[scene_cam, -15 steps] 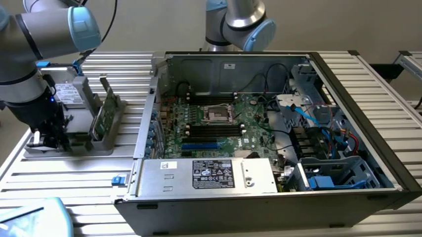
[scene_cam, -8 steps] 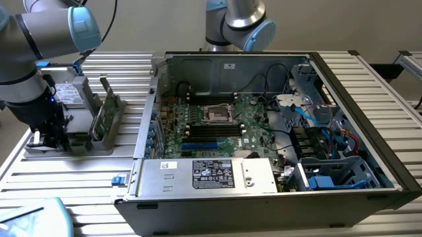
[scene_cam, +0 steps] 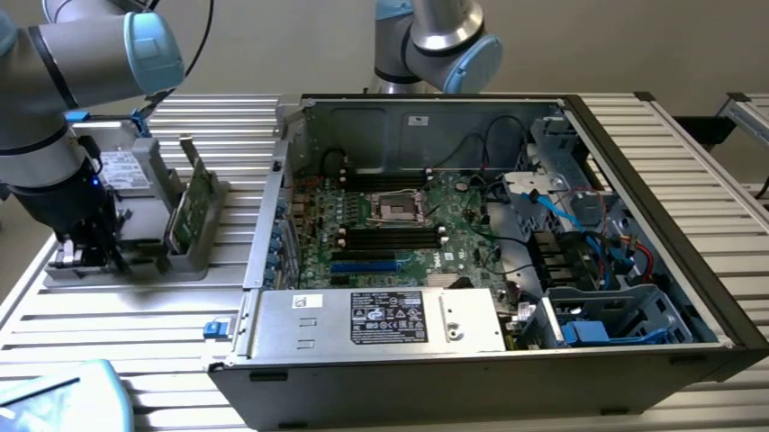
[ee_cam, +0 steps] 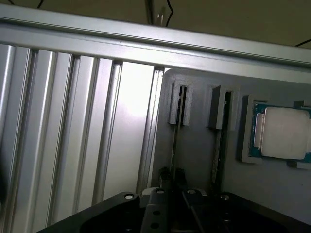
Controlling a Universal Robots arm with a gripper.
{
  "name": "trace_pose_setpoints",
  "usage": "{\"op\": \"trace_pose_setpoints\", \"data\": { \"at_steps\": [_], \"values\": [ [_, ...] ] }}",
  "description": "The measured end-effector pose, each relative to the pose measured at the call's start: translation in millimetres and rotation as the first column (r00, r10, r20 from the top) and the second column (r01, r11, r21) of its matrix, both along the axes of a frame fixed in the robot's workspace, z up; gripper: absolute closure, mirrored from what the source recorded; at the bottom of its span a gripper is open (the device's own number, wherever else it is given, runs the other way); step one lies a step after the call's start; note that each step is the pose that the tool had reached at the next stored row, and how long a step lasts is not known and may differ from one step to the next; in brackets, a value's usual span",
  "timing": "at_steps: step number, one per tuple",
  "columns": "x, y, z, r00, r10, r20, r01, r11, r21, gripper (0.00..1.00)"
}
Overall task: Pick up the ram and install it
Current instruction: 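Pick up the ram and move it above insertion slot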
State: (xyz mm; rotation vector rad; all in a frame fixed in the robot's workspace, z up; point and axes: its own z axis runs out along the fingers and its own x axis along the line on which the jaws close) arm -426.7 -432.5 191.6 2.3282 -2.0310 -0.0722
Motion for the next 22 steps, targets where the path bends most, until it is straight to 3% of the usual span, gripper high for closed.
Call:
{"op": "trace_pose_setpoints", "data": {
  "at_steps": [16,22],
  "values": [
    [0.8,0.0,0.0,1.0,0.0,-0.0001,0.0,1.0,-0.0023,0.86],
    [3.8,0.0,2.2,1.0,0.0,-0.0059,0.0,1.0,-0.0022,0.86]
  ]
}}
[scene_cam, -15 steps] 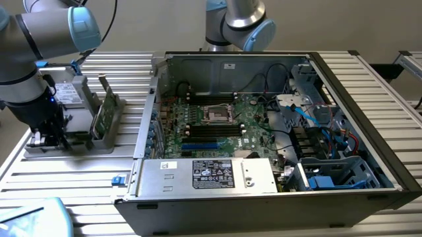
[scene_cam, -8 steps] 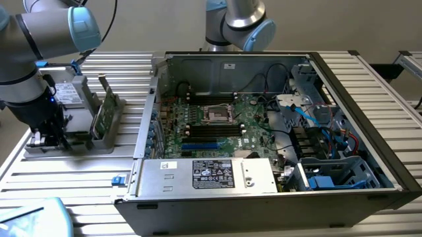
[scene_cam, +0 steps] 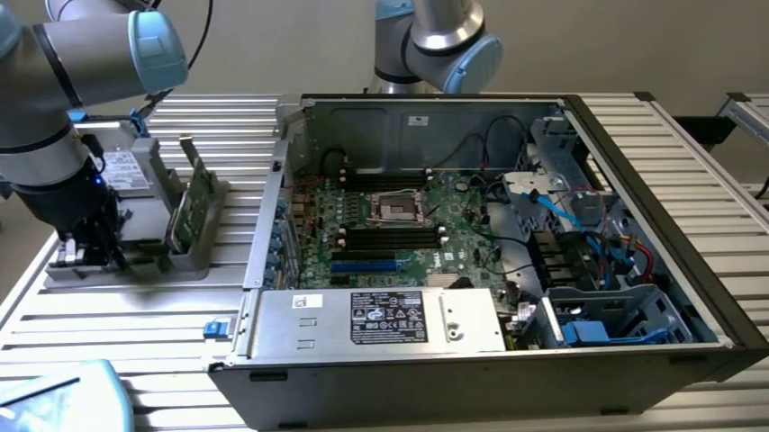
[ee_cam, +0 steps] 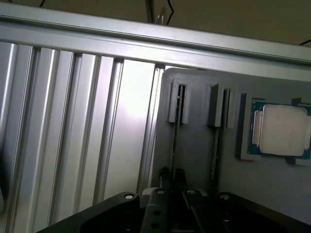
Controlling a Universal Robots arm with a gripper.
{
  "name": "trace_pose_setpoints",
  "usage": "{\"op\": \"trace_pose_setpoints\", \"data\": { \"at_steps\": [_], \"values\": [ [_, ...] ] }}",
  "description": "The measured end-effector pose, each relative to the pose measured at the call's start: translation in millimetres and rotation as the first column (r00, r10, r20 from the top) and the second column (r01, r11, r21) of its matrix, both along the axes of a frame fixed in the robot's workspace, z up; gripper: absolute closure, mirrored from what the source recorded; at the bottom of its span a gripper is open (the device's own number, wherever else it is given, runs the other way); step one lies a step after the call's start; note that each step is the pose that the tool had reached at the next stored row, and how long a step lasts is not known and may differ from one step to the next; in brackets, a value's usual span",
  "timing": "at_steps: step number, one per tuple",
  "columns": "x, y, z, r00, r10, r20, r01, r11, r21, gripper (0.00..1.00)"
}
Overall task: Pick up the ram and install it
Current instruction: 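Pick up the ram and move it above insertion slot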
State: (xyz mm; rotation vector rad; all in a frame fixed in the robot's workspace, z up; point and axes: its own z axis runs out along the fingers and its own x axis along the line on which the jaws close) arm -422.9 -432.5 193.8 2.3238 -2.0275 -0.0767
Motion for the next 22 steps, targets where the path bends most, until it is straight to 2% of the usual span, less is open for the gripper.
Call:
{"op": "trace_pose_setpoints", "data": {
  "at_steps": [6,17,22],
  "values": [
    [0.2,0.0,2.3,1.0,0.0,-0.0016,0.0,1.0,0.0,0.86],
    [0.5,0.2,13.3,1.0,0.0,-0.0017,0.0,1.0,0.0,0.86],
    [0.6,0.4,21.1,1.0,0.0,-0.0017,0.0,1.0,0.0,0.86]
  ]
}}
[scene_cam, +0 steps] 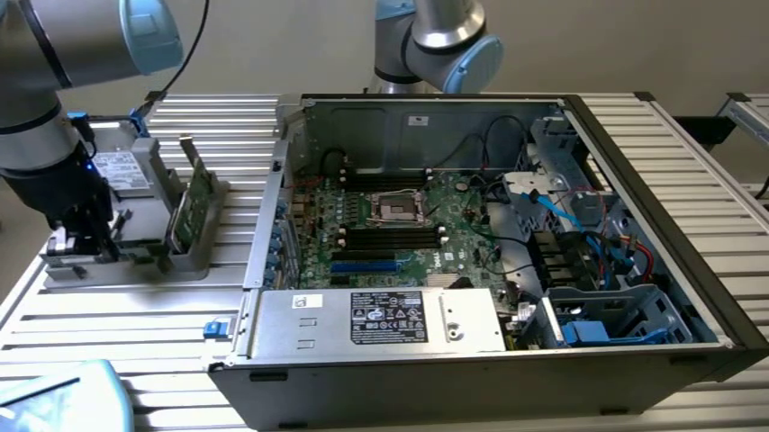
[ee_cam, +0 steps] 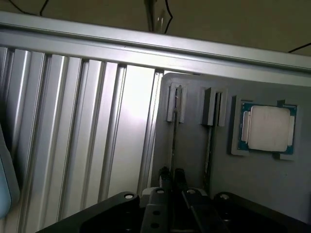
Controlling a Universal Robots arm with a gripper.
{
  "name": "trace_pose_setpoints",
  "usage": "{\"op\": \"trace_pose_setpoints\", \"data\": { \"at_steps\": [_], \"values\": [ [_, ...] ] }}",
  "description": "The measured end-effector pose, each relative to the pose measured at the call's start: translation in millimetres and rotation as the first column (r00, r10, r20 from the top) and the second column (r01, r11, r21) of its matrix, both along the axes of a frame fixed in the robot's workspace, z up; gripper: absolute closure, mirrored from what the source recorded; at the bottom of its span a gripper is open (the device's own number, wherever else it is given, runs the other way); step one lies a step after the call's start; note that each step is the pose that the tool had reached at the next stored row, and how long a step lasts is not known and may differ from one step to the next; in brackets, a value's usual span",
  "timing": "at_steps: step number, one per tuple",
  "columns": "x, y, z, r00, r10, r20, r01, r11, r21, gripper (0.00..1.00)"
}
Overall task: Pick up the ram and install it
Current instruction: 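Pick up the ram and move it above insertion slot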
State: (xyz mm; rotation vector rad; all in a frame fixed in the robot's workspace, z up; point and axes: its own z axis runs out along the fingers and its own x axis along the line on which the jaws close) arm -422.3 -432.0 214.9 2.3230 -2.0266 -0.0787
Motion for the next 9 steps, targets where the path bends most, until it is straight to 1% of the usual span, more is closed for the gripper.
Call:
{"op": "trace_pose_setpoints", "data": {
  "at_steps": [3,7,9],
  "values": [
    [0.1,0.0,6.8,1.0,0.0,-0.0009,0.0,1.0,0.0,0.86],
    [1.0,0.0,20.2,1.0,0.0,-0.0036,0.0,1.0,0.0,0.86],
    [2.5,0.0,27.4,1.0,0.0,-0.006,0.0,1.0,0.0,0.86]
  ]
}}
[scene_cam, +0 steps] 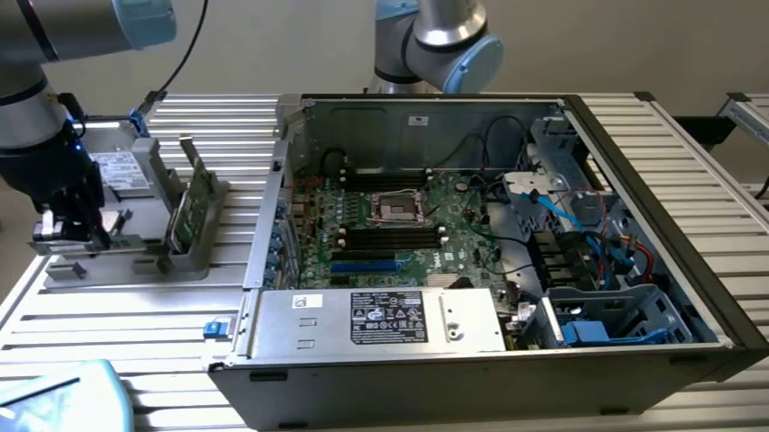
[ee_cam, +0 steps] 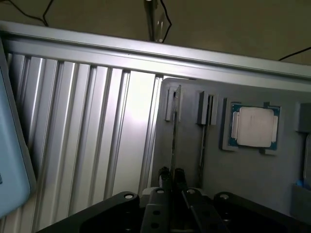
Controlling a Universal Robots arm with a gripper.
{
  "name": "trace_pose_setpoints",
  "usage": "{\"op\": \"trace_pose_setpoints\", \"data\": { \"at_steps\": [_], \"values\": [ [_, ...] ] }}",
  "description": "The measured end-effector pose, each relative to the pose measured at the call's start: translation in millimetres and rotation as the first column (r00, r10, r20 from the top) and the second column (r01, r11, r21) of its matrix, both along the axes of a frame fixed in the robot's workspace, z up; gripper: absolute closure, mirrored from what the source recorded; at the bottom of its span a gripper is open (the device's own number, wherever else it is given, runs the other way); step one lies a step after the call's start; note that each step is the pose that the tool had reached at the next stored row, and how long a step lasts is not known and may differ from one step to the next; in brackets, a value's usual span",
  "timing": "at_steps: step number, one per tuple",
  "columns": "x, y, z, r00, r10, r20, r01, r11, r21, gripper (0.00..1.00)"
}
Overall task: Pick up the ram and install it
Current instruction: 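Pick up the ram and move it above insertion slot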
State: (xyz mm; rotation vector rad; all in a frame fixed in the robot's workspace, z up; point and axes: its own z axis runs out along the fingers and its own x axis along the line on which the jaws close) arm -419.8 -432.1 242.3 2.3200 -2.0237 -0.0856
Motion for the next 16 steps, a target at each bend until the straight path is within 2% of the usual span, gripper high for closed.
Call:
{"op": "trace_pose_setpoints", "data": {
  "at_steps": [3,8,16],
  "values": [
    [4.6,0.1,9.1,1.0,0.0,-0.006,0.0,1.0,0.0001,0.86],
    [16.4,0.0,22.9,0.9998,0.0,-0.0201,0.0,1.0,0.0,0.86],
    [41.8,0.0,38.0,0.9993,0.0,-0.0364,0.0,1.0,0.0004,0.86]
  ]
}}
